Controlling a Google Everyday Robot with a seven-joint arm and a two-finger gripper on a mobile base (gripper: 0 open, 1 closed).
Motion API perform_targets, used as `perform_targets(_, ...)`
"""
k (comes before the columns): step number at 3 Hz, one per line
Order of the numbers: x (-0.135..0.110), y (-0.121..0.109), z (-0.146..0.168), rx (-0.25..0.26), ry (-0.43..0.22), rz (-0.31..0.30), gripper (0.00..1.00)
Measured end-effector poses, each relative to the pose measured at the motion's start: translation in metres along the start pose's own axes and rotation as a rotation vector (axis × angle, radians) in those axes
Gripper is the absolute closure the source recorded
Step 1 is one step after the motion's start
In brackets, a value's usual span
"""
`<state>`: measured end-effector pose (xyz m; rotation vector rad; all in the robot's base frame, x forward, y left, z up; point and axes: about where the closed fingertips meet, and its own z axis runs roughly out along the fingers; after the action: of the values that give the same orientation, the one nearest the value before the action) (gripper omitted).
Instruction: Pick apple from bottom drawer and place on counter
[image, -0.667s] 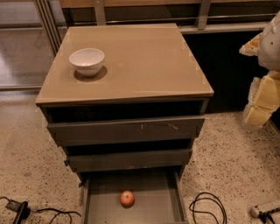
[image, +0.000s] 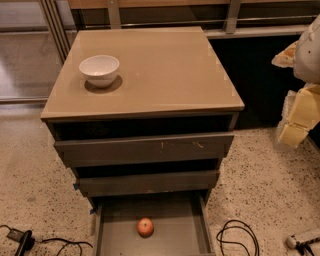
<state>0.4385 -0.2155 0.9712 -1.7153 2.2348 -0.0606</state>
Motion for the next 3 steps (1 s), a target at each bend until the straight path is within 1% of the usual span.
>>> perform_targets(1, 0.002, 0.011, 0.034, -0.046, -0.071, -0.015, 0.00)
perform_targets(2, 0.003, 0.038, 0.096, -0.081, -0.235, -0.036, 0.00)
perform_targets(3, 0.000, 0.077, 0.130, -0.042, -0.312, -0.048, 0.00)
